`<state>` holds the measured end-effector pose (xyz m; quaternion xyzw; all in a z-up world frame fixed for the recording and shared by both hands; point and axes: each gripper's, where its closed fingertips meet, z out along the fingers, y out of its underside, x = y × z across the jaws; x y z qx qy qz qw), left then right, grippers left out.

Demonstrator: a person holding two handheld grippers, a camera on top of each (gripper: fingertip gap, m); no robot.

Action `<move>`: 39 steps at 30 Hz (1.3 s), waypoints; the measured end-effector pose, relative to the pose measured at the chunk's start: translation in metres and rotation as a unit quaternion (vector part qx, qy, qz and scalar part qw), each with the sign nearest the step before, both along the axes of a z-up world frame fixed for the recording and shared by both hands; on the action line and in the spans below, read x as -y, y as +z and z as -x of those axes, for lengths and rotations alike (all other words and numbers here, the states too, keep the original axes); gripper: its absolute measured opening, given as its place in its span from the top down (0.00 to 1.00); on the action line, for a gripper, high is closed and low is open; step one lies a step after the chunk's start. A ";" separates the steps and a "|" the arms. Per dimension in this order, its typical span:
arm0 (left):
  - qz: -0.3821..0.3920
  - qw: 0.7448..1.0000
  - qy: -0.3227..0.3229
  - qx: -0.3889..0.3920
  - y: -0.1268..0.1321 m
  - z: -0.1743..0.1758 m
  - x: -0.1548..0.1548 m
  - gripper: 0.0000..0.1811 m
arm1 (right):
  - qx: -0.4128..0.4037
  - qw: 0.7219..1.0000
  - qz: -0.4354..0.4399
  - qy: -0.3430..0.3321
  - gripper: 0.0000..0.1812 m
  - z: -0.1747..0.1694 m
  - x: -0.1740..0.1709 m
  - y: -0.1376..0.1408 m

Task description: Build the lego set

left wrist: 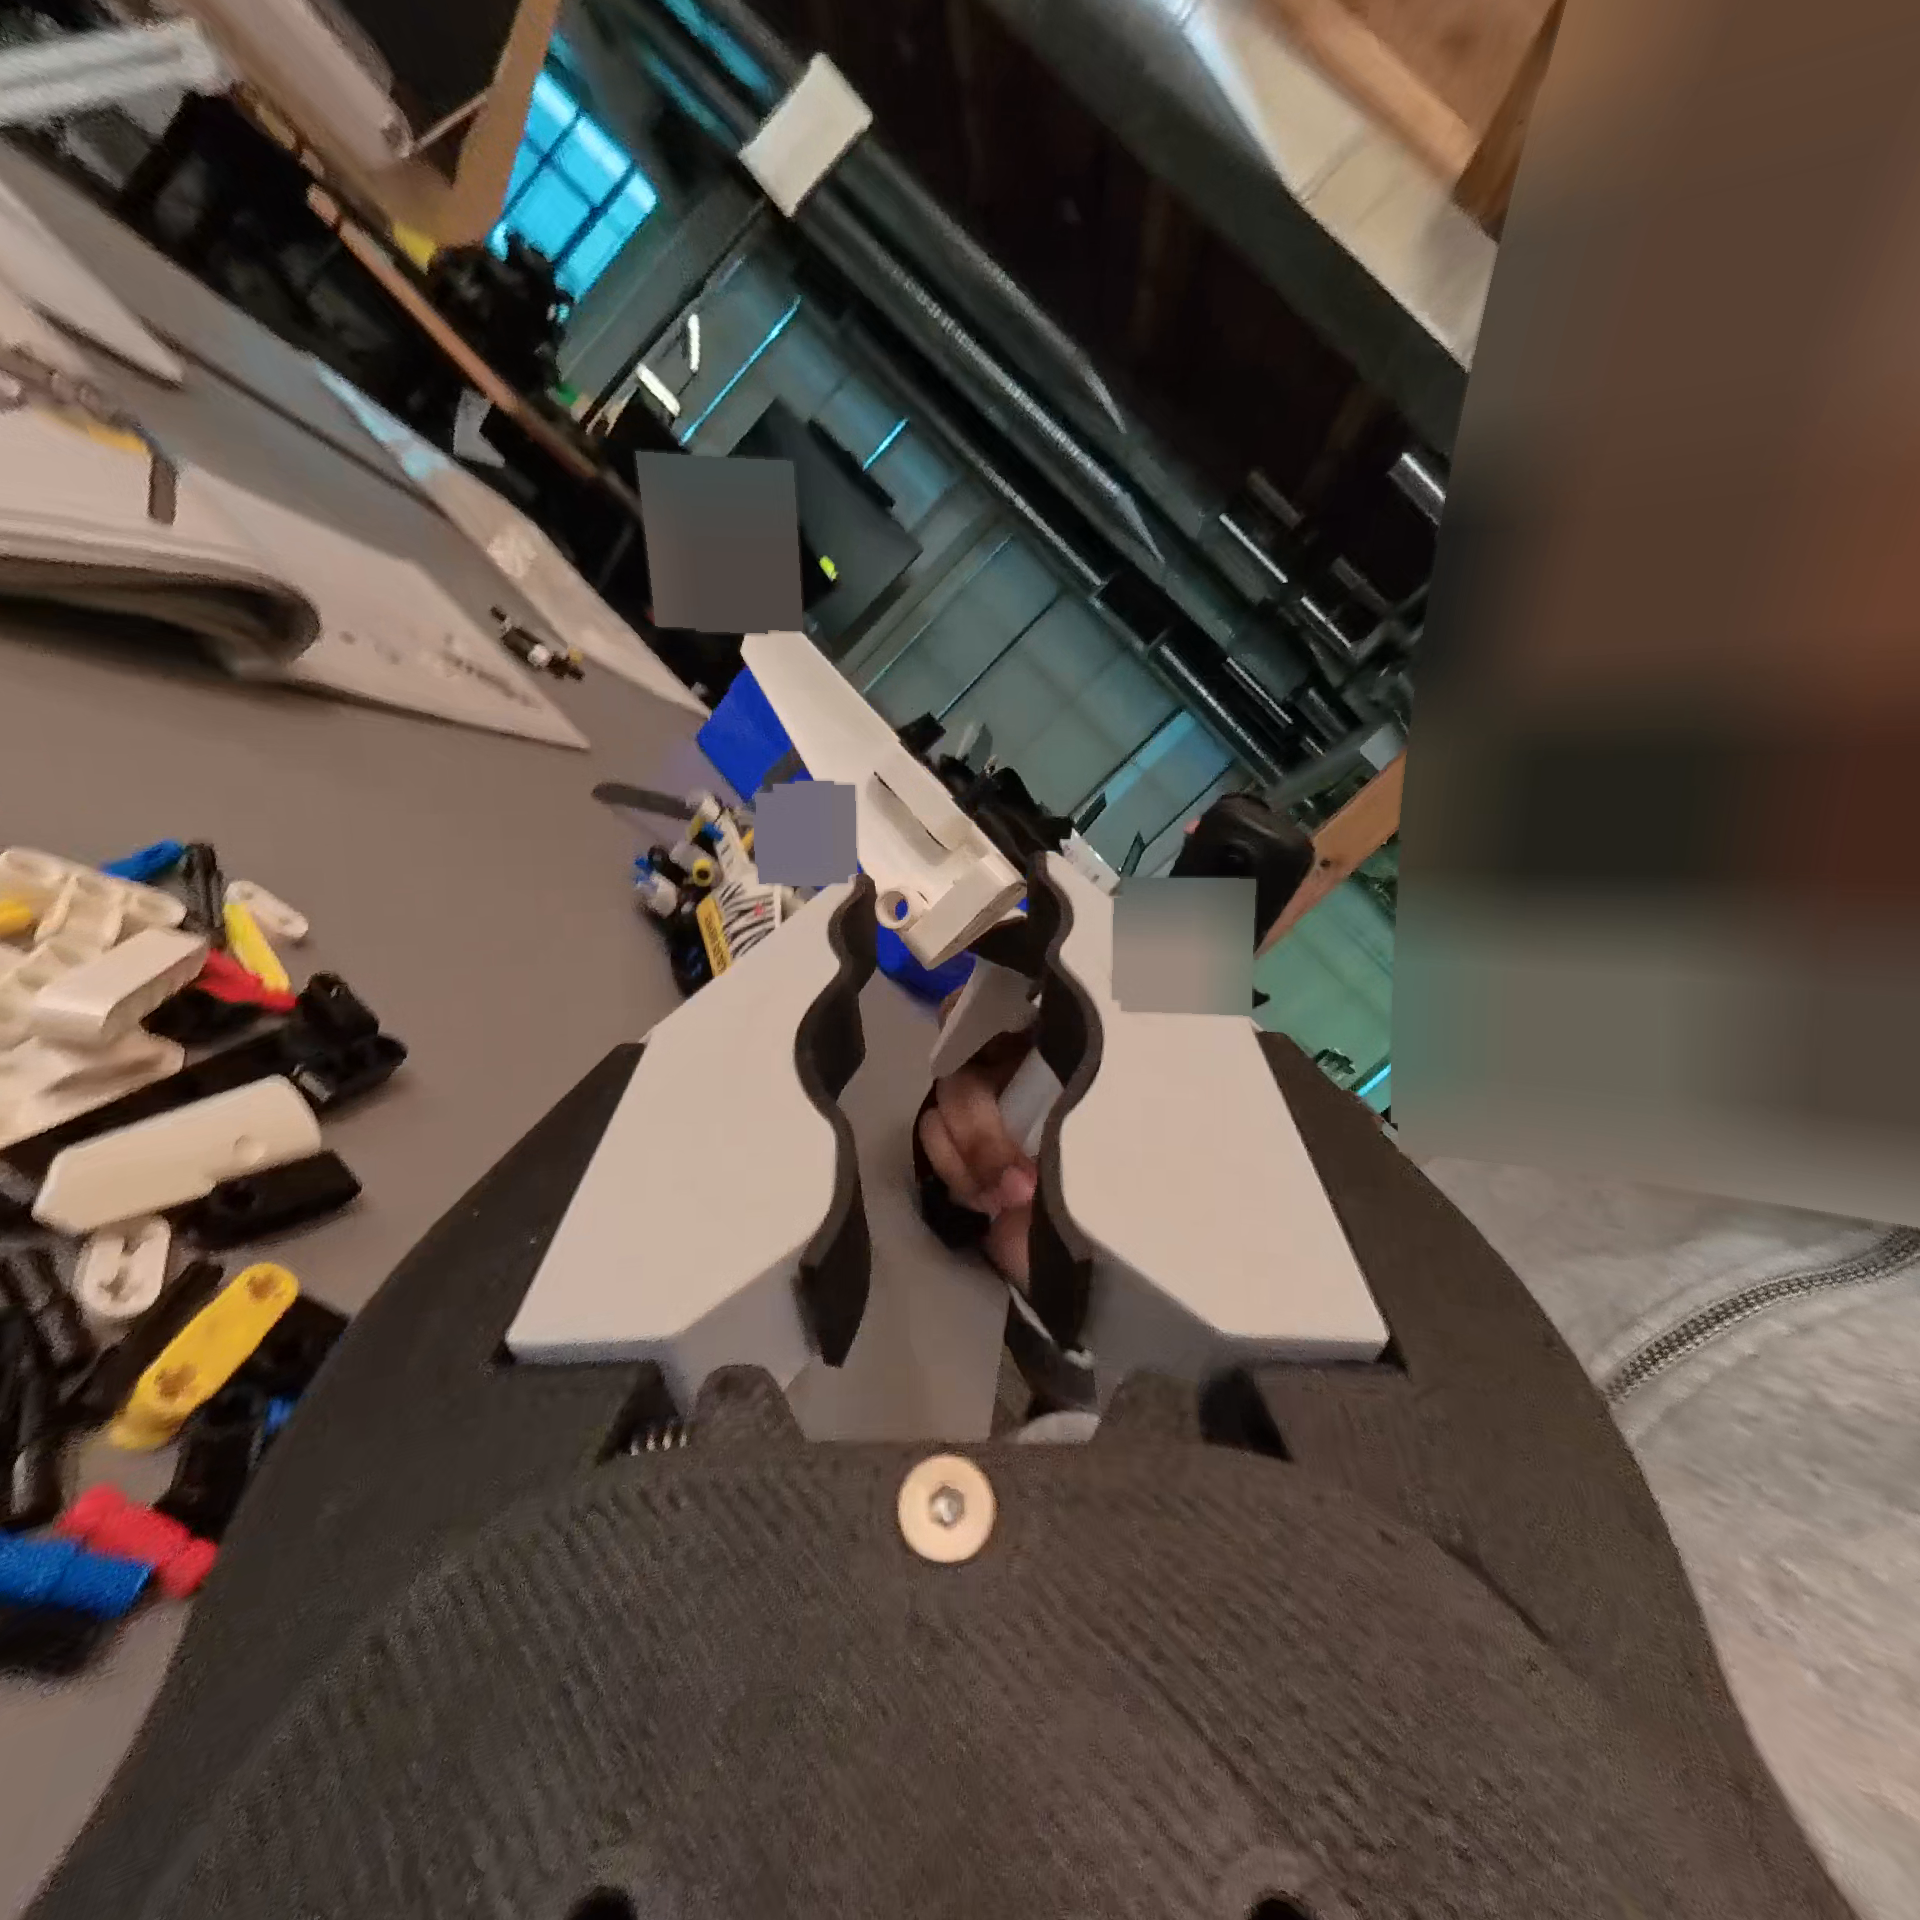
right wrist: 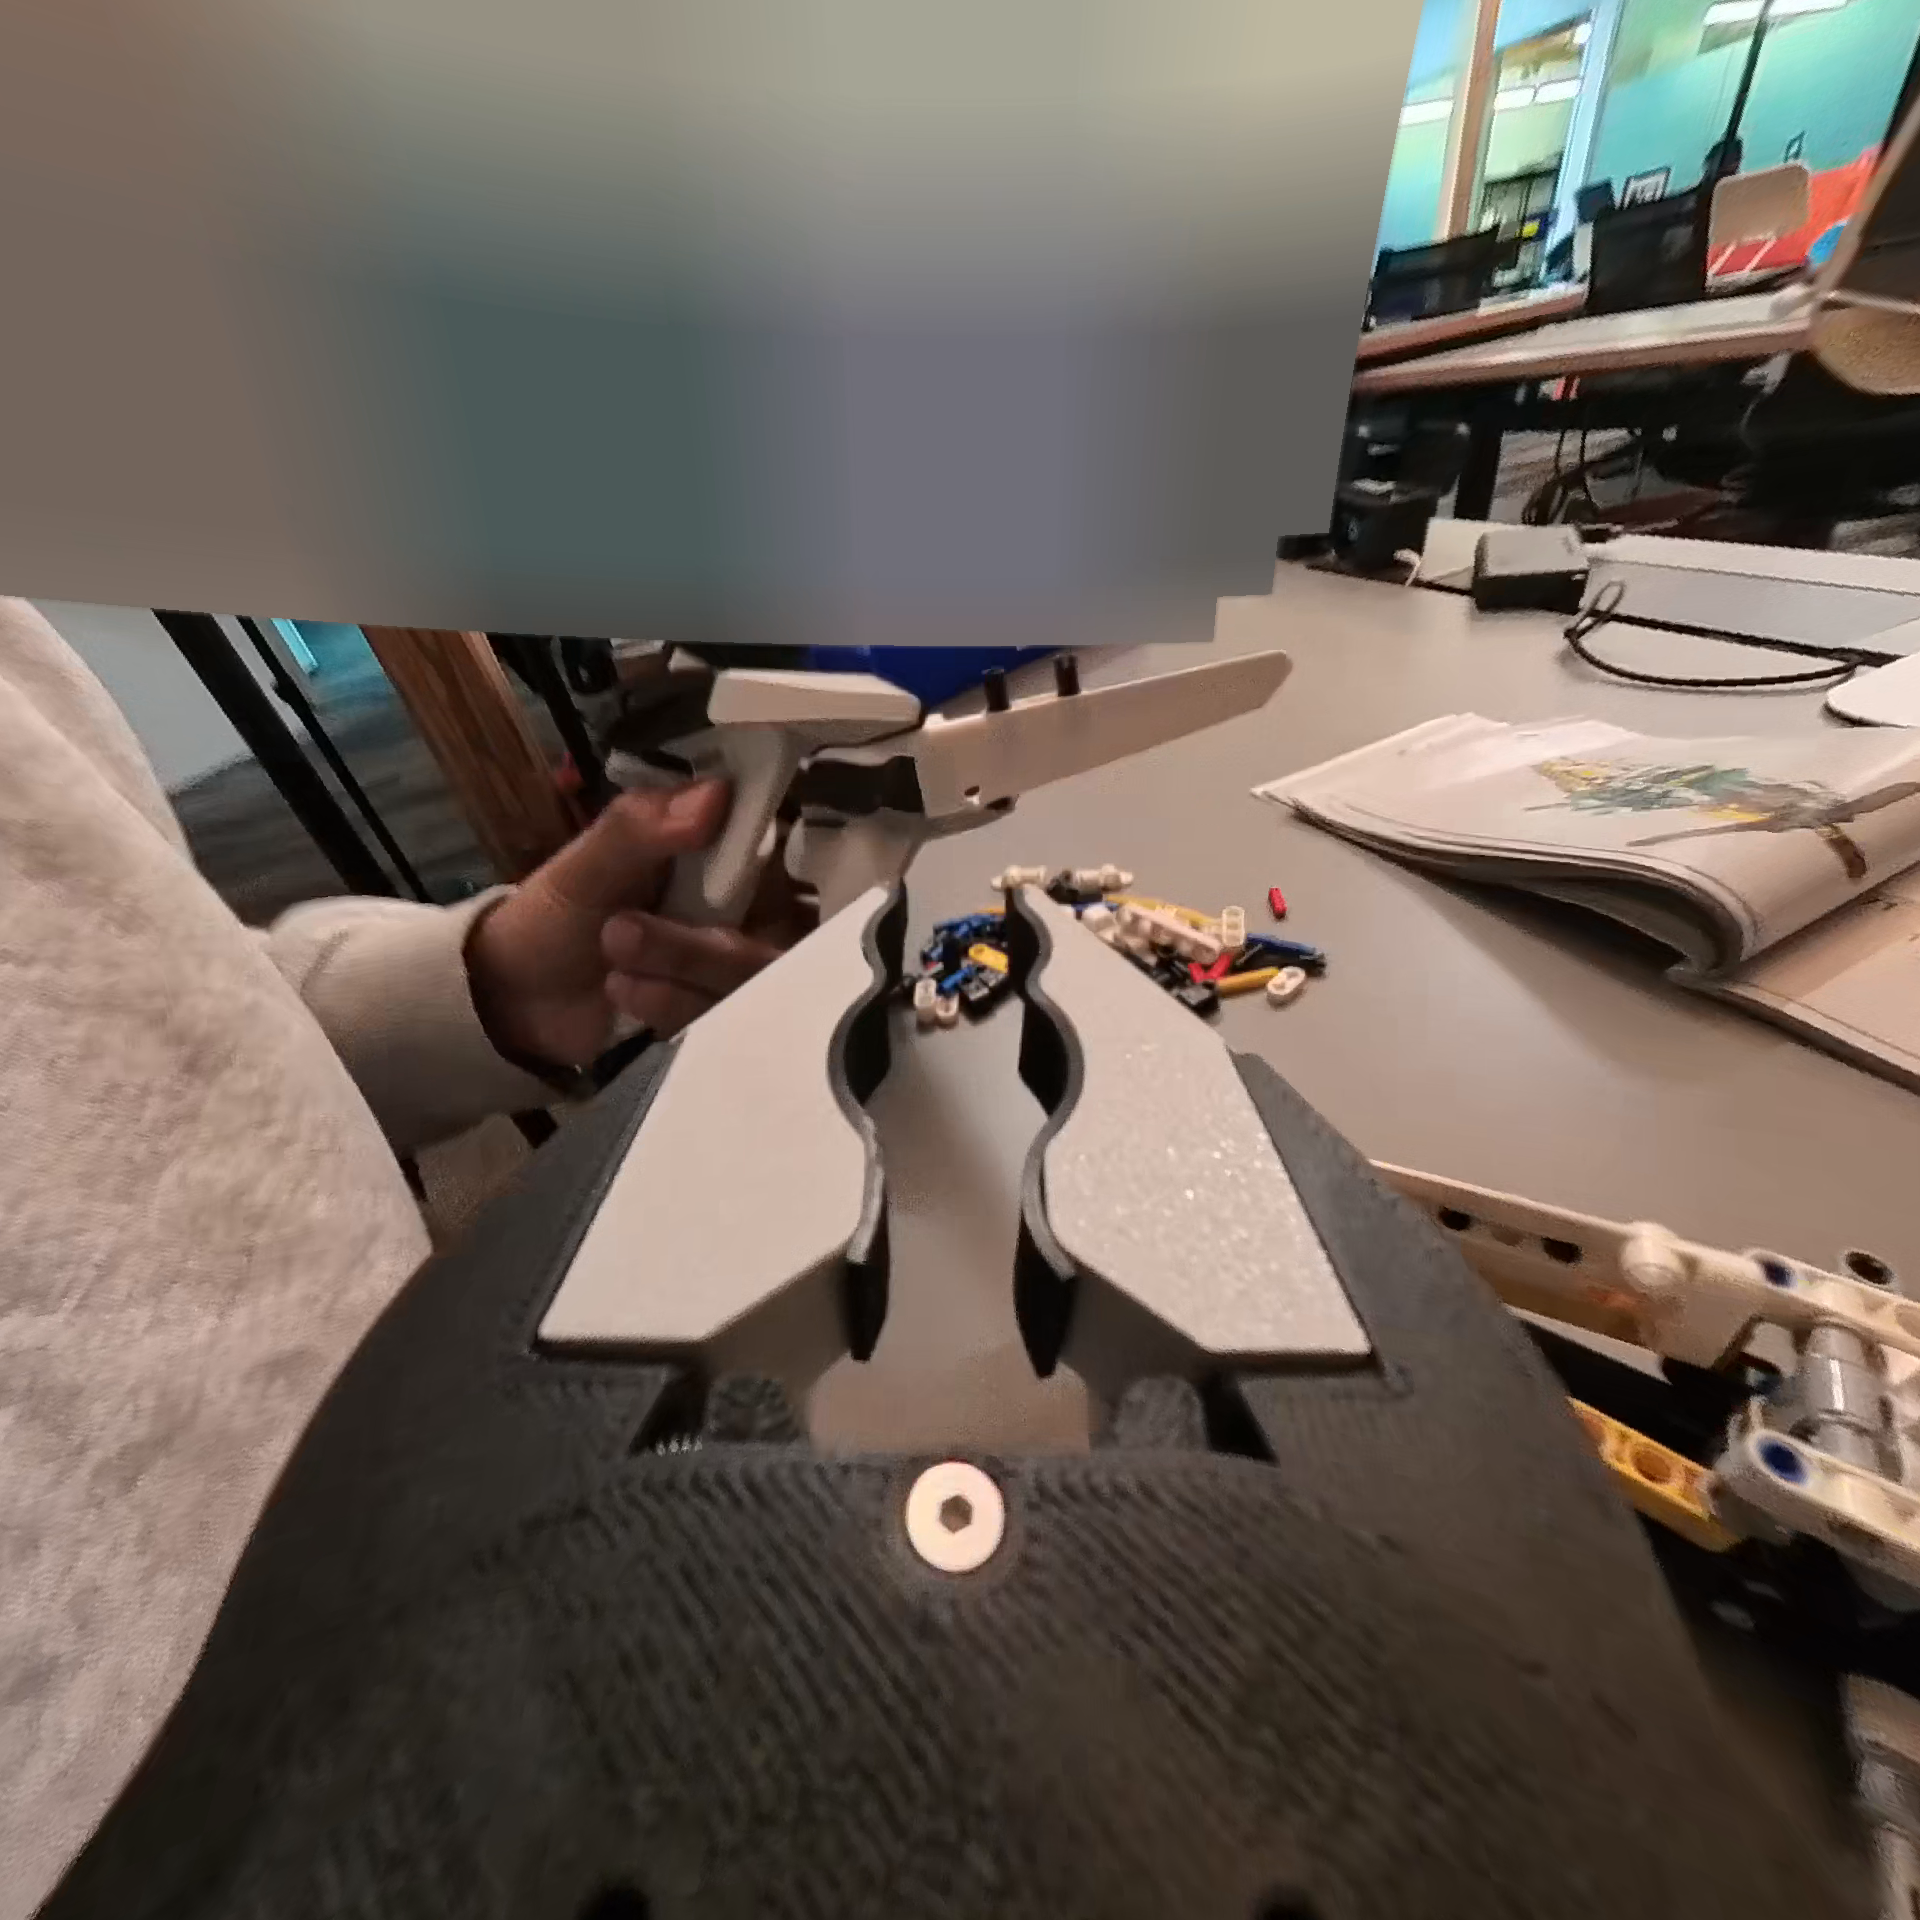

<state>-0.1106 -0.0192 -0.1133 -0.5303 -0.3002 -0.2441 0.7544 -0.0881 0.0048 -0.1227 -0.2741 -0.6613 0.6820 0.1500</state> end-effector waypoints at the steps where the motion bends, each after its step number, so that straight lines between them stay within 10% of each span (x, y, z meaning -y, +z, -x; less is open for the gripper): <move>1: -0.005 1.000 0.006 -0.018 0.003 -0.001 -0.002 0.84 | -0.001 1.000 0.022 -0.002 0.90 0.000 -0.004 0.004; 10: 0.033 0.994 -0.016 -0.100 0.003 -0.028 -0.030 0.84 | 0.061 0.979 0.191 0.025 0.77 0.004 -0.030 0.021; 39: 0.021 0.995 -0.033 -0.095 0.004 -0.033 -0.032 0.85 | 0.094 0.976 0.173 0.088 0.82 -0.005 -0.007 0.015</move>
